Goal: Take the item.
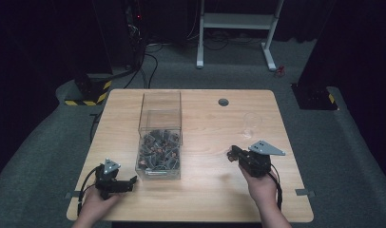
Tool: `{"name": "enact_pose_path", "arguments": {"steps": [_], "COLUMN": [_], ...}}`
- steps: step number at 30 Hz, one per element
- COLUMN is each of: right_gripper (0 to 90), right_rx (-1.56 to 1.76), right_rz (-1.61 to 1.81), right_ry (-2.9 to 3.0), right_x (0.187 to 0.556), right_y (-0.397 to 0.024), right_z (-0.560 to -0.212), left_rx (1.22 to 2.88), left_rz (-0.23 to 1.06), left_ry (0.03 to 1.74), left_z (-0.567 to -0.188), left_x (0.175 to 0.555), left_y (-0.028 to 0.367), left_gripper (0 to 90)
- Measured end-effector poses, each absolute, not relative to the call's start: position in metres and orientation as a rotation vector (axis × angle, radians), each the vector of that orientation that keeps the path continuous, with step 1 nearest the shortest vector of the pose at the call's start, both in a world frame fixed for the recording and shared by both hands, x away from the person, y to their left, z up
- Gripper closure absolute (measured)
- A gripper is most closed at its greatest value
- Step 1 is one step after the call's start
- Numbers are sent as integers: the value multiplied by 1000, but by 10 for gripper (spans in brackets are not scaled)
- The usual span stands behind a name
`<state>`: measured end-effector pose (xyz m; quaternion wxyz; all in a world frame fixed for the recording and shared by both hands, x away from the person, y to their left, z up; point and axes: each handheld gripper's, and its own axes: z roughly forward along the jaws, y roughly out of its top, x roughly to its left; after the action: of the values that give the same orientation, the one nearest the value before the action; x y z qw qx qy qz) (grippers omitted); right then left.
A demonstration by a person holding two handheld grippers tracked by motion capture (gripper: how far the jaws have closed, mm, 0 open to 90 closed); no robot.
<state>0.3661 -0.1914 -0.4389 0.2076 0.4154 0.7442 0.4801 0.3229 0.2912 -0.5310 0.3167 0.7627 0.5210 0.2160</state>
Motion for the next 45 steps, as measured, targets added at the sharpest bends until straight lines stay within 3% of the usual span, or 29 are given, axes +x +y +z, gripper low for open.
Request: {"name": "enact_pose_path", "arguments": {"steps": [45], "right_gripper": [900], "right_rx": [1260], "right_rz": [1192], "right_ry": [1899], "right_x": [409], "right_y": [-244], "right_z": [-418], "left_rx": [2008], "left_rz": [564], "left_ry": [1371], "left_z": [-531], "left_x": [323], "left_y": [291], "left_gripper": [6]}}
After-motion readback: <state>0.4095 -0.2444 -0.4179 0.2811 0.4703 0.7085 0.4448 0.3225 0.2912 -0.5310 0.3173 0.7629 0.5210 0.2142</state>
